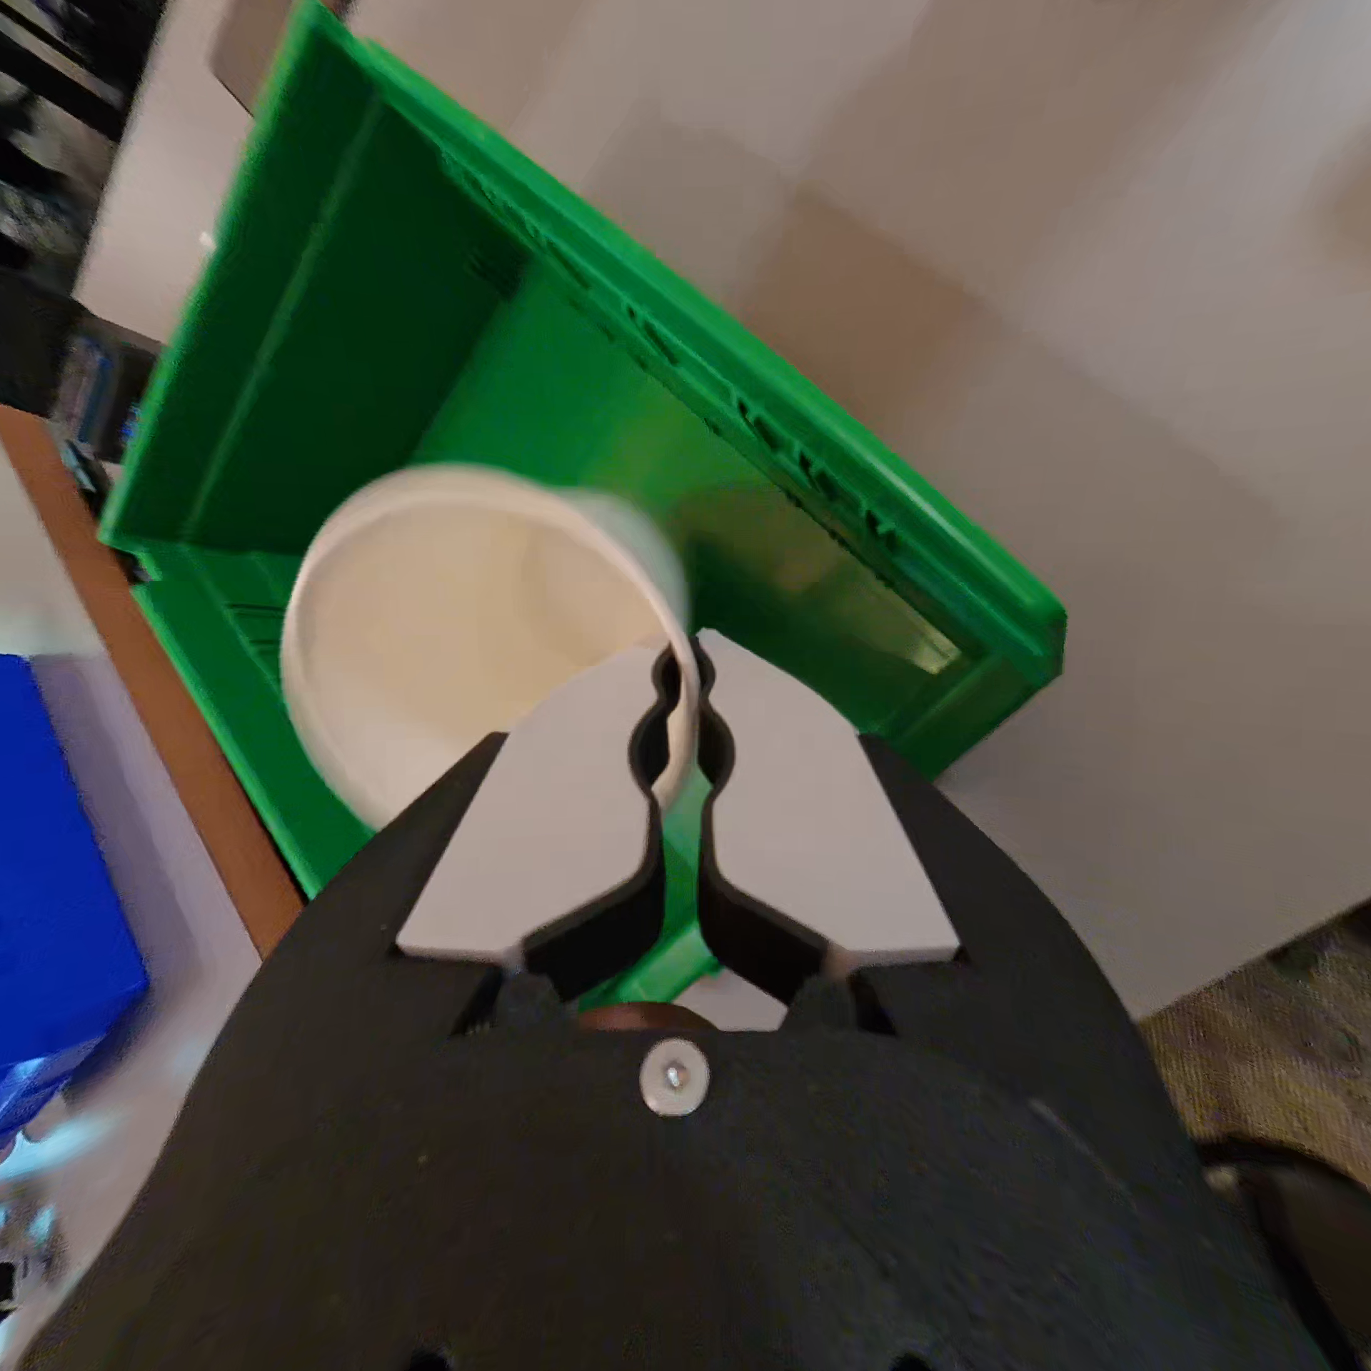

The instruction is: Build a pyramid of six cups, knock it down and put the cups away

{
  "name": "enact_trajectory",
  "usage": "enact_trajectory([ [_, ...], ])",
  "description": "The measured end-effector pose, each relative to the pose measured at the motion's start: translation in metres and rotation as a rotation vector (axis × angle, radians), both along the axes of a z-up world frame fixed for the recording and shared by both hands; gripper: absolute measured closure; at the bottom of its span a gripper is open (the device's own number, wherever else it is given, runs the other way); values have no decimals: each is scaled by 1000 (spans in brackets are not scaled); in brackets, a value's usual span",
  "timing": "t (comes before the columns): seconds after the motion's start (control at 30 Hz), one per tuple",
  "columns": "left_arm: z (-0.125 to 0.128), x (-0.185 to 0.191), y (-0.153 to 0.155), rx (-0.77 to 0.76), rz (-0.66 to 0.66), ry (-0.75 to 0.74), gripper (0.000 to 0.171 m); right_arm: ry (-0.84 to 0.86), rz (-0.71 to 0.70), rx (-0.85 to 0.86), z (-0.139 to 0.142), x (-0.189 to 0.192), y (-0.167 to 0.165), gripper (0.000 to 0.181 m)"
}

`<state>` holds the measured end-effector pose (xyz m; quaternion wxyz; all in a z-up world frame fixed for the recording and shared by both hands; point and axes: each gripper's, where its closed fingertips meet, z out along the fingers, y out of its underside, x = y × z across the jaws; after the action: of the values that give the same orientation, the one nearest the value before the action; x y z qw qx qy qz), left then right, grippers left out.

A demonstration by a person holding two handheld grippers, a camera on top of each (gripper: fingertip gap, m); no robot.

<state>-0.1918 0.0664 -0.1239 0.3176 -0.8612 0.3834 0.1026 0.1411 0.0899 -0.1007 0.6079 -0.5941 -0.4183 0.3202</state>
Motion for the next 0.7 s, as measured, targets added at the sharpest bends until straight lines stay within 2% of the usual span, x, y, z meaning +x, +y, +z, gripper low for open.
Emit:
enact_trajectory([
  [0.07, 27, 1, 11, 131, 16, -65, 168, 1, -1, 4, 1, 0, 0, 181],
  [0.17, 100, 8, 22, 456, 31, -289, 168, 11, 3, 6, 2, 0, -1, 181],
  [0.23, 152, 13, 16, 666, 22, -460, 169, 22, 16, 4, 4, -2, -3, 181],
  [0.3, 192, 26, 2, 800, -46, -641, 169, 34, 33, 4, 5, -4, -6, 181],
  [0.4, 237, 62, -22, 913, -222, -931, 170, 58, 66, 11, 10, -9, -13, 181],
  [0.43, 248, 76, -30, 936, -286, -1038, 170, 68, 73, 16, 12, -10, -16, 179],
  [0.53, 267, 114, -43, 939, -426, -1366, 170, 122, -58, 64, 26, -6, -7, 135],
  [0.6, 267, 144, -47, 852, -501, -1567, 170, 150, -75, 95, 37, -7, -11, 128],
  [0.7, 246, 208, -53, 651, -619, -1701, 170, 246, -1, 74, 55, -13, -30, 126],
])
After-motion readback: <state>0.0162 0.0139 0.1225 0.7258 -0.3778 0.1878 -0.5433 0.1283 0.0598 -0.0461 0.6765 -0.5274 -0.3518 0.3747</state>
